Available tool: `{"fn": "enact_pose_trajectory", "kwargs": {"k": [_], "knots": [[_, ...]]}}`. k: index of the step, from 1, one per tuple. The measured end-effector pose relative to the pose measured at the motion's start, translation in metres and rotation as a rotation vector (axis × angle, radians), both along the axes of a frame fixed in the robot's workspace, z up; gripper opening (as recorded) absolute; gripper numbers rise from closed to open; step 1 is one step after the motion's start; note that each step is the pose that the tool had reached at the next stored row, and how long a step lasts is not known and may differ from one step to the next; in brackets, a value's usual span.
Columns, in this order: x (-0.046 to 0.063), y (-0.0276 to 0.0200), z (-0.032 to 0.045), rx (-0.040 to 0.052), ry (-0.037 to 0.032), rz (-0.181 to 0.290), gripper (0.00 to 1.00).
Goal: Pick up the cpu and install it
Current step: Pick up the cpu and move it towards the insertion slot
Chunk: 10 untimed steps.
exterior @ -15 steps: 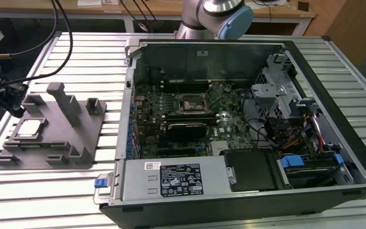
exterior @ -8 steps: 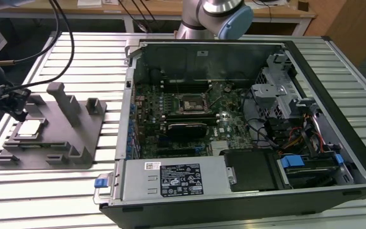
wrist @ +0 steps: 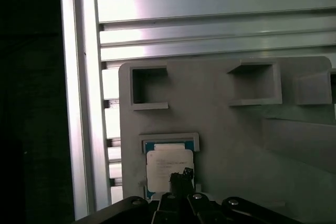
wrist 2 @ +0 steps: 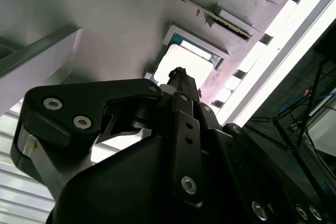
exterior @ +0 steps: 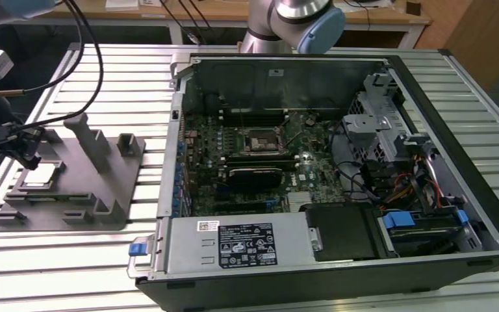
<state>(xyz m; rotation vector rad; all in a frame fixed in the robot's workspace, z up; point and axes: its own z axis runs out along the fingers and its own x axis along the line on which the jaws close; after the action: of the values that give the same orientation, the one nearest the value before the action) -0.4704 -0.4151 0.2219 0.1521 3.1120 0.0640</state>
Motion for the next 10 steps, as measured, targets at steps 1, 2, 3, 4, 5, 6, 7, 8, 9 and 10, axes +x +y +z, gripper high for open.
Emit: {"fn": "enact_pose_trajectory", "kwargs": {"k": [1,2,3,4,5,6,7,8,9,10], "knots": [[0.0,-0.0002,-0.0015,0.0,0.0,0.0,0.11],[0.0,-0.0003,-0.0029,0.0,0.0,0.0,0.11],[-0.001,-0.0005,-0.0041,0.0,0.0001,0.0,0.11],[-0.001,-0.0006,-0.0053,0.0,0.0,0.001,0.11],[-0.001,-0.0007,-0.0065,0.0,0.0,0.002,0.11],[-0.001,-0.0009,-0.0077,0.0,0.0001,0.003,0.11],[-0.001,-0.001,-0.0088,-0.0001,0.0001,0.004,0.11],[-0.002,-0.0012,-0.0099,0.0,0.0001,0.005,0.11],[-0.002,-0.0013,-0.0111,0.0,0.0001,0.006,0.11],[-0.002,-0.0014,-0.0123,0.0001,-0.0001,0.007,0.11]]}}
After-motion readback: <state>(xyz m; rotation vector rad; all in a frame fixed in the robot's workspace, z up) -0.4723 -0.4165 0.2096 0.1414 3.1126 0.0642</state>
